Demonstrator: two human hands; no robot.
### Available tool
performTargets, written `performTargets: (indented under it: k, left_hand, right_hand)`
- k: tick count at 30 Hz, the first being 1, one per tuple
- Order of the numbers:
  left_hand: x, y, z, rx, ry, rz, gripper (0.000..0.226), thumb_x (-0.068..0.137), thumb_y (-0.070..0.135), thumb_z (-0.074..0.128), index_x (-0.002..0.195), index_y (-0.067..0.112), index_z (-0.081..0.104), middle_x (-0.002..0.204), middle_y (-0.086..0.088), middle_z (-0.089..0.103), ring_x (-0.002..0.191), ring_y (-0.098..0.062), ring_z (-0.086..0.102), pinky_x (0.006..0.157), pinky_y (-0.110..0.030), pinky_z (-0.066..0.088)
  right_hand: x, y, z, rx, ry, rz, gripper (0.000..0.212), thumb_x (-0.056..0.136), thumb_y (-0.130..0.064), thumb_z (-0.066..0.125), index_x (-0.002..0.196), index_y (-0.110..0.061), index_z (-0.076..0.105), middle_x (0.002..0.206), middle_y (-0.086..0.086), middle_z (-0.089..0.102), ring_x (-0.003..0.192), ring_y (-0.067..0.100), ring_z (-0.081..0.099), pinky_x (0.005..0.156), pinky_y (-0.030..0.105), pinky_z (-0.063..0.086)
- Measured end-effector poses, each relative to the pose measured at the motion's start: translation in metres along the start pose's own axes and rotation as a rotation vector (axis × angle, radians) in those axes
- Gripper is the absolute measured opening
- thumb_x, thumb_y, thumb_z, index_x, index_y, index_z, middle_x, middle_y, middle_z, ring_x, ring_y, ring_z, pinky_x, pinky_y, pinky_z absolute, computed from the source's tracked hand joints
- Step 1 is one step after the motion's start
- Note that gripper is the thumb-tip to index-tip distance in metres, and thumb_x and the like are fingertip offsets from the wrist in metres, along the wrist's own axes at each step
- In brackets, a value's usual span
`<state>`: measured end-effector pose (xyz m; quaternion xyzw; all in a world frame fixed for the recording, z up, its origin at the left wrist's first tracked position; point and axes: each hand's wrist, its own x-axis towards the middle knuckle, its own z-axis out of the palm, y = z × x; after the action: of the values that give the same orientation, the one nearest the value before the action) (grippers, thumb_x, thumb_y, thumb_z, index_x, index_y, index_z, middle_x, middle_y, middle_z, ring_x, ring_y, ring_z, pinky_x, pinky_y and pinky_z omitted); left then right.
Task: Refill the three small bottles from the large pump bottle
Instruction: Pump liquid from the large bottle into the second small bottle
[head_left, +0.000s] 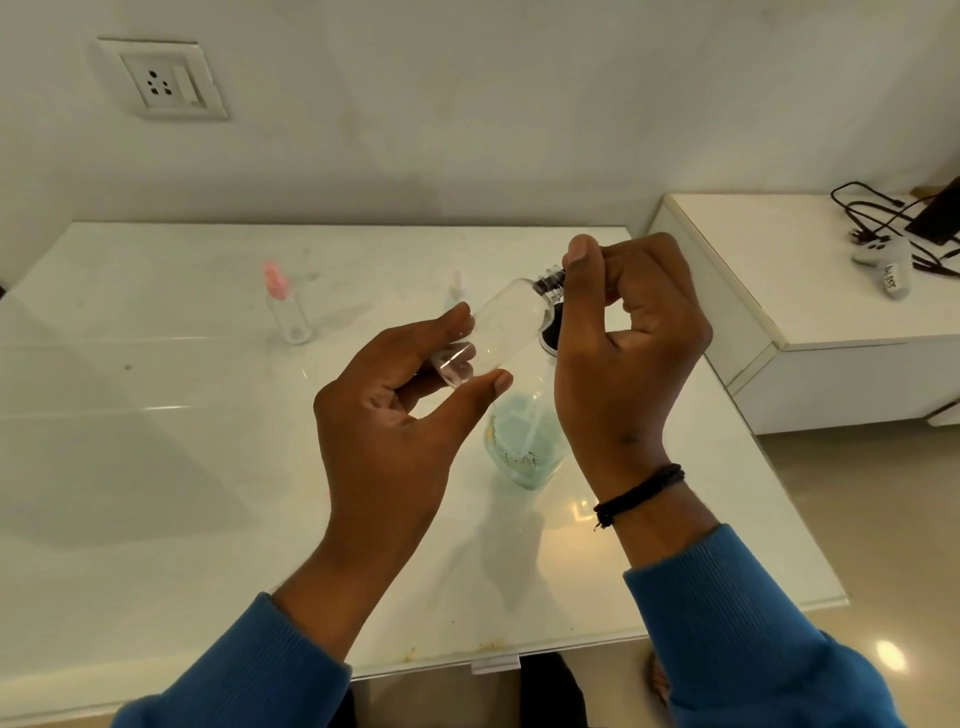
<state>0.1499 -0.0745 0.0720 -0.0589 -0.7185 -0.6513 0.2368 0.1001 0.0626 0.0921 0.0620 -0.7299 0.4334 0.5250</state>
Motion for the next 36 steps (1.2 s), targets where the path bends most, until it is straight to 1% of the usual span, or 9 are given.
performTargets:
  k: [3, 9, 12, 16, 18, 22, 27, 31, 36]
  left_hand:
    - [0.0003, 0.0007, 0.0000, 0.003, 0.000, 0.000, 0.048, 0.077, 0.013, 0.087, 0.122, 0.010, 0.071, 0.109, 0.001, 0.076, 0.099, -0.018, 0.074, 0.089, -0.032, 0.061]
    - [-0.0002, 0.0017, -0.0006, 0.002, -0.003, -0.003, 0.048, 0.077, 0.014, 0.086, 0.123, 0.011, 0.071, 0.111, 0.001, 0.075, 0.100, -0.018, 0.074, 0.089, -0.034, 0.061]
    - [0.0000, 0.0014, -0.0006, 0.010, 0.001, 0.001, 0.047, 0.078, 0.014, 0.086, 0.122, 0.011, 0.071, 0.112, 0.001, 0.075, 0.100, -0.017, 0.074, 0.089, -0.033, 0.061]
    - [-0.0006, 0.0020, -0.0005, 0.030, -0.002, 0.007, 0.047, 0.078, 0.016, 0.086, 0.122, 0.012, 0.071, 0.112, 0.003, 0.075, 0.100, -0.014, 0.074, 0.089, -0.028, 0.060]
    - [0.0000, 0.0024, -0.0004, 0.024, -0.004, 0.005, 0.047, 0.078, 0.017, 0.086, 0.122, 0.013, 0.071, 0.112, 0.003, 0.075, 0.101, -0.013, 0.073, 0.089, -0.025, 0.059]
    - [0.0000, 0.0018, -0.0002, 0.011, 0.000, 0.000, 0.047, 0.077, 0.014, 0.086, 0.122, 0.011, 0.071, 0.111, 0.001, 0.075, 0.100, -0.015, 0.074, 0.089, -0.027, 0.060]
    - [0.0001, 0.0012, 0.0002, 0.018, -0.005, 0.001, 0.047, 0.078, 0.015, 0.086, 0.122, 0.011, 0.071, 0.111, 0.001, 0.075, 0.100, -0.015, 0.074, 0.089, -0.028, 0.060]
    - [0.0003, 0.0028, 0.0000, 0.028, -0.008, 0.019, 0.047, 0.079, 0.017, 0.085, 0.123, 0.011, 0.071, 0.111, 0.004, 0.074, 0.100, -0.012, 0.073, 0.088, -0.021, 0.058]
    - [0.0000, 0.0008, 0.0000, 0.021, -0.005, 0.002, 0.047, 0.078, 0.016, 0.086, 0.122, 0.012, 0.071, 0.112, 0.003, 0.075, 0.102, -0.015, 0.073, 0.089, -0.028, 0.060]
  right_hand:
    - [-0.0045, 0.0009, 0.0008, 0.026, 0.005, 0.011, 0.027, 0.098, -0.011, 0.063, 0.072, -0.003, 0.066, 0.077, -0.008, 0.052, 0.070, 0.017, 0.051, 0.060, 0.051, 0.046]
    - [0.0018, 0.0004, 0.0004, -0.014, 0.007, -0.002, 0.029, 0.097, -0.011, 0.064, 0.068, -0.006, 0.063, 0.073, -0.007, 0.050, 0.067, 0.021, 0.049, 0.059, 0.049, 0.044]
    - [-0.0011, -0.0006, 0.0012, 0.004, 0.007, 0.003, 0.028, 0.097, -0.010, 0.064, 0.070, -0.005, 0.064, 0.075, -0.010, 0.050, 0.069, 0.018, 0.049, 0.059, 0.048, 0.044]
    - [-0.0026, 0.0014, 0.0009, 0.003, -0.004, 0.013, 0.028, 0.098, -0.011, 0.064, 0.070, -0.006, 0.064, 0.075, -0.008, 0.051, 0.068, 0.023, 0.050, 0.059, 0.051, 0.044]
    - [0.0009, 0.0000, 0.0005, -0.017, 0.001, 0.005, 0.029, 0.097, -0.011, 0.064, 0.069, -0.005, 0.063, 0.073, -0.008, 0.050, 0.068, 0.021, 0.048, 0.061, 0.050, 0.043]
    - [-0.0007, -0.0001, 0.0012, -0.013, 0.004, 0.004, 0.028, 0.097, -0.010, 0.065, 0.070, -0.006, 0.064, 0.075, -0.010, 0.050, 0.070, 0.015, 0.048, 0.061, 0.048, 0.045]
    - [-0.0006, 0.0019, 0.0006, -0.024, -0.007, 0.004, 0.028, 0.097, -0.010, 0.065, 0.069, -0.007, 0.063, 0.074, -0.008, 0.050, 0.068, 0.021, 0.049, 0.060, 0.050, 0.044]
    - [0.0033, 0.0002, 0.0005, -0.034, 0.000, -0.008, 0.030, 0.097, -0.011, 0.064, 0.067, -0.006, 0.061, 0.072, -0.006, 0.050, 0.066, 0.023, 0.048, 0.060, 0.049, 0.043]
    - [-0.0022, 0.0033, 0.0009, -0.003, 0.004, -0.002, 0.029, 0.097, -0.009, 0.063, 0.068, -0.005, 0.062, 0.075, -0.007, 0.051, 0.067, 0.023, 0.050, 0.058, 0.049, 0.044]
